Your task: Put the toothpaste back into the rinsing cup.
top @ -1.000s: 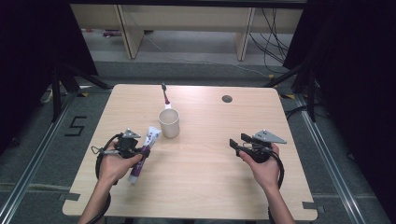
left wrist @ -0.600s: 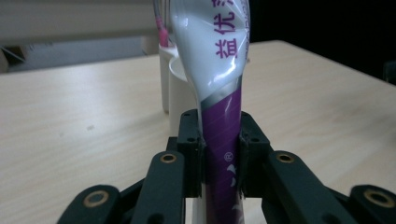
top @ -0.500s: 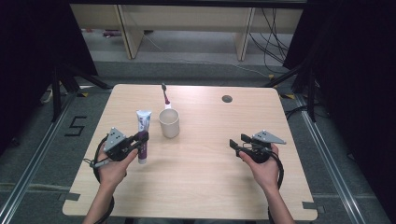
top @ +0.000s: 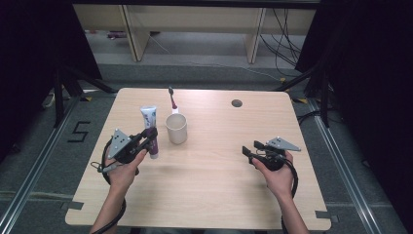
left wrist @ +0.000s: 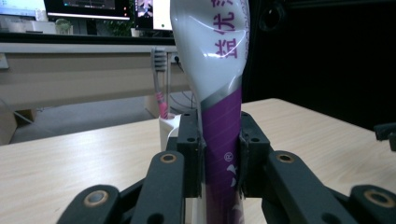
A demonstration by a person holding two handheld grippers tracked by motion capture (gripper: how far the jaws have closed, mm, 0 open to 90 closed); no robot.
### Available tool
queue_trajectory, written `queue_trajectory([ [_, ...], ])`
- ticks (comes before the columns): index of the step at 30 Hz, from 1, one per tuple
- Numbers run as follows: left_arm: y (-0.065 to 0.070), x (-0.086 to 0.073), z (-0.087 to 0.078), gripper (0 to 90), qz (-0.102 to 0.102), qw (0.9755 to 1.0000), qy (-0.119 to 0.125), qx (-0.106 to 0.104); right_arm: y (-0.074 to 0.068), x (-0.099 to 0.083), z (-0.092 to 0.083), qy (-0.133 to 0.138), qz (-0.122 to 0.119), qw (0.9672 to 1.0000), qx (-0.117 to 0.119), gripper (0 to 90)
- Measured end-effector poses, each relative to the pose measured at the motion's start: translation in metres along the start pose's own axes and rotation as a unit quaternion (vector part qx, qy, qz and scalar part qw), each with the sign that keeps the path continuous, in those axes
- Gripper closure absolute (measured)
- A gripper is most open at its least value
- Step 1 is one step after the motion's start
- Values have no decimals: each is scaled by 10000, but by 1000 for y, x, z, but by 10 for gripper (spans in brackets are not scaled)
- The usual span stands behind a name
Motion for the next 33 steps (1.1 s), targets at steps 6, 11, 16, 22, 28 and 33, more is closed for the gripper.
queue_trajectory([
  [6,4,11,13,749,58,9997,206,-142,4,1,-2,68,-26,10000,-36,399],
  [11,6,17,20,749,88,9993,298,-186,1,1,-6,12,217,9998,4,399],
  [16,8,27,29,749,48,9983,532,-237,6,2,-8,16,-15,9999,-112,399],
  [22,9,33,39,749,75,9978,600,-274,3,3,-8,74,-42,10000,-40,399],
  [28,9,40,50,748,101,9972,696,-272,3,2,-9,19,119,9998,-136,399],
  [33,9,44,58,748,138,9968,745,-270,5,2,-10,68,63,9999,-142,400],
])
Point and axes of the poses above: each handheld gripper's, and its own axes: z roughly forward along the jaws, x roughly out of its top, y roughly to its right, the point moved 4 cm from there along z, roughly forward along the jaws, and after that the axes turned 10 degrees about y, right-handed, at the moved point
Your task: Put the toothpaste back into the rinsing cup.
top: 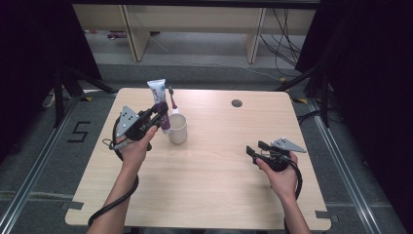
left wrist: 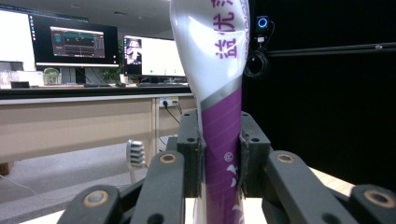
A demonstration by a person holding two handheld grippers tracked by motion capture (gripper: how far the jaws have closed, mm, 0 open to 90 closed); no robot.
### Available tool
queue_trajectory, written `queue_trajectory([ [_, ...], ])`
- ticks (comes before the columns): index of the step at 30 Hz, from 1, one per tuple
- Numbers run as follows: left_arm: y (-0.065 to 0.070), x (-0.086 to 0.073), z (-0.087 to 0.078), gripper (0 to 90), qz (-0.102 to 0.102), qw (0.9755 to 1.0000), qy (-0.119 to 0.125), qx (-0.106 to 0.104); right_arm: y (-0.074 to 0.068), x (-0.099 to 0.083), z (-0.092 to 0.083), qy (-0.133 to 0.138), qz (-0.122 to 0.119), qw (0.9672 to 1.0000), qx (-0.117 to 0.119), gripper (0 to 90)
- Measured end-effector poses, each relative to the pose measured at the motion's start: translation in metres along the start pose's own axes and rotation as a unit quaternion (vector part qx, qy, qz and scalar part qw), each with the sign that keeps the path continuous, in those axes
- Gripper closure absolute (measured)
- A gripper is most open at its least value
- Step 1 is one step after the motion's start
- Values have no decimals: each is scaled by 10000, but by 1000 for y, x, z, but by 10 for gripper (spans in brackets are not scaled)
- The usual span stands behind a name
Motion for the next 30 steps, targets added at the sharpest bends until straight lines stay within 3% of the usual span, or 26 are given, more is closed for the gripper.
queue_trajectory([
  [2,0,1,3,748,25,10000,13,7,0,0,-1,17,27,10000,63,400],
  [3,0,1,5,748,50,10000,8,14,1,1,-2,45,-74,10000,44,401],
  [5,-1,0,7,748,35,10000,24,22,-2,0,-2,2,126,9999,41,401],
  [8,-2,-2,10,748,52,10000,12,47,-3,0,-2,-19,160,9999,36,401],
  [9,-2,-2,11,748,64,10000,3,43,1,0,-1,35,-52,10000,50,401],
  [20,-1,-8,22,747,90,9999,-6,63,0,0,-2,-57,-61,10000,-31,401],
  [21,-1,-9,24,747,113,9999,-25,59,-3,0,-3,-29,157,9999,56,401],
  [30,-2,-14,32,746,146,9998,-71,88,-2,-1,-3,-50,147,9999,31,401],
])
Point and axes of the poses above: each handheld gripper's, and its own axes: z roughly forward along the jaws, x roughly out of its top, y roughly to its right, the point moved 4 cm from there along z, roughly forward along the jaws, and after that the axes turned 10 degrees about y, right-handed, at the moved point
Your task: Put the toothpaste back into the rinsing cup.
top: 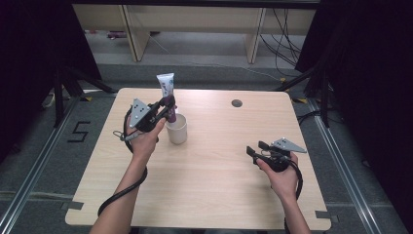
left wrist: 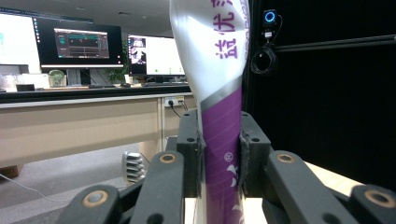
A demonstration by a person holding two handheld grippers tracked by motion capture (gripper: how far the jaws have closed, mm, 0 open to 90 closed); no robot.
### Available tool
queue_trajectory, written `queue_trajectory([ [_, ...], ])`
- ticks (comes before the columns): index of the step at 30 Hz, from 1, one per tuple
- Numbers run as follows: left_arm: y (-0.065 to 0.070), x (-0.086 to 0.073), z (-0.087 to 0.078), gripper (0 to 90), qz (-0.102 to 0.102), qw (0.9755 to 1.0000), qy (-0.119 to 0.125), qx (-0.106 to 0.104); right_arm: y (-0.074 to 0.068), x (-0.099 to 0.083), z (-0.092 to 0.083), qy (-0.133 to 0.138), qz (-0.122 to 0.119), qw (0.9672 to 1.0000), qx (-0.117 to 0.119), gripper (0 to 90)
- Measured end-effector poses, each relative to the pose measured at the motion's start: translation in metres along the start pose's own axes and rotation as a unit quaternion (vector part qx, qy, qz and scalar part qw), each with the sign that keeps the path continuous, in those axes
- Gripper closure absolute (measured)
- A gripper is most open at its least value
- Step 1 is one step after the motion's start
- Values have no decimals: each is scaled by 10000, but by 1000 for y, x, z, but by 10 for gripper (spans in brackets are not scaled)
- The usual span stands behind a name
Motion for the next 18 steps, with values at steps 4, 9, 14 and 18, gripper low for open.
queue_trajectory([
  [4,2,-4,6,746,98,9999,-46,-10,3,1,1,72,-210,9997,37,401],
  [9,2,-11,10,745,163,9998,-137,0,0,0,0,10,32,10000,35,401],
  [14,1,-18,12,744,174,9996,-234,5,0,0,-1,-71,41,10000,-7,401],
  [18,1,-21,13,744,175,9995,-262,19,0,0,-1,-36,52,10000,8,401],
])
Point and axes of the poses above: each handheld gripper's, and its own axes: z roughly forward along the jaws, x roughly out of its top, y roughly to its right, the point moved 4 cm from there along z, roughly forward along the jaws, and after that the axes turned 10 degrees about y, right-handed, at the moved point
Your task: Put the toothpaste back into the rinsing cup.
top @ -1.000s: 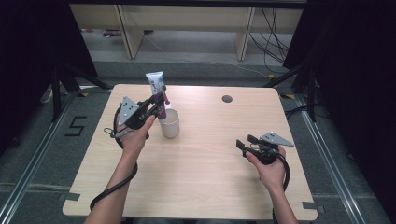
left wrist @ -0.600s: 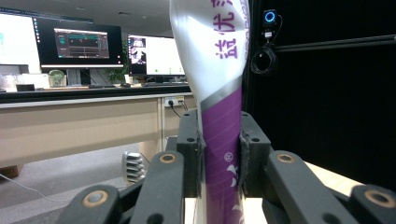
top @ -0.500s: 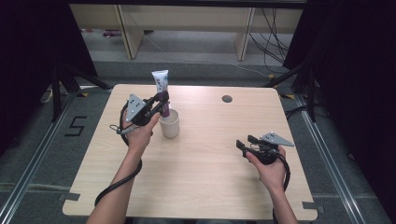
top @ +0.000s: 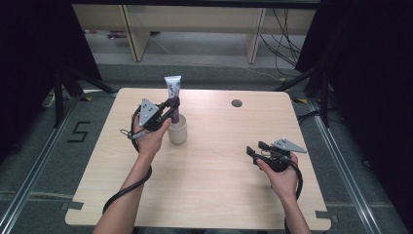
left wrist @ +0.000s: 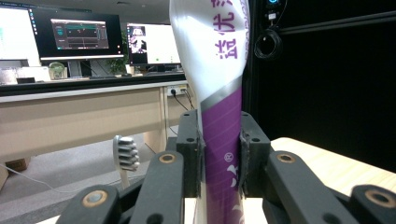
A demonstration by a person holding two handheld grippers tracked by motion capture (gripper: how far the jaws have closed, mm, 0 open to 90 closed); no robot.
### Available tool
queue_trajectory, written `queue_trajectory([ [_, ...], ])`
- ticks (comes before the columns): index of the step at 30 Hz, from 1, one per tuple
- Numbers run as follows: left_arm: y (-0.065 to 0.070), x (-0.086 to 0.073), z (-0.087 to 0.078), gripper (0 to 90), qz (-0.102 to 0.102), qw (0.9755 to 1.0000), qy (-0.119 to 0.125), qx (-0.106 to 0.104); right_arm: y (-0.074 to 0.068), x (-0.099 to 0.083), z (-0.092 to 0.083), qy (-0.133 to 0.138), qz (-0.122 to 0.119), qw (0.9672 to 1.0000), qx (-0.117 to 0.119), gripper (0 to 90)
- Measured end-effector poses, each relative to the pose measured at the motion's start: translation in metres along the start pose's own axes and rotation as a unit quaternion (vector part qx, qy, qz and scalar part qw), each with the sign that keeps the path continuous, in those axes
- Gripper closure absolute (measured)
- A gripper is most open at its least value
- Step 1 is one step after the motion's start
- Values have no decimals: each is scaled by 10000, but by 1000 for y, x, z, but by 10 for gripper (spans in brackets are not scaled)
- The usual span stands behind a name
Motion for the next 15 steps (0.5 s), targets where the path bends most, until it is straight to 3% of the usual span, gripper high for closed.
queue_trajectory([
  [5,-1,-5,1,744,-5,10000,-63,23,1,0,-1,-23,-59,10000,-15,401],
  [6,-1,-6,2,744,-7,10000,-75,25,4,1,-1,-3,-253,9997,-13,401],
  [10,-1,-8,3,744,5,9999,-113,27,3,0,1,74,-199,9998,68,400],
  [11,-1,-9,4,744,1,9999,-126,29,0,0,1,34,-27,10000,67,401],
  [15,-1,-11,5,744,9,9999,-155,20,1,-1,2,34,-69,10000,36,401],
])
Point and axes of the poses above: each handheld gripper's, and its own axes: z roughly forward along the jaws, x roughly out of its top, y roughly to its right, the point moved 4 cm from there along z, roughly forward along the jaws, and after that the axes turned 10 degrees about y, right-handed, at the moved point
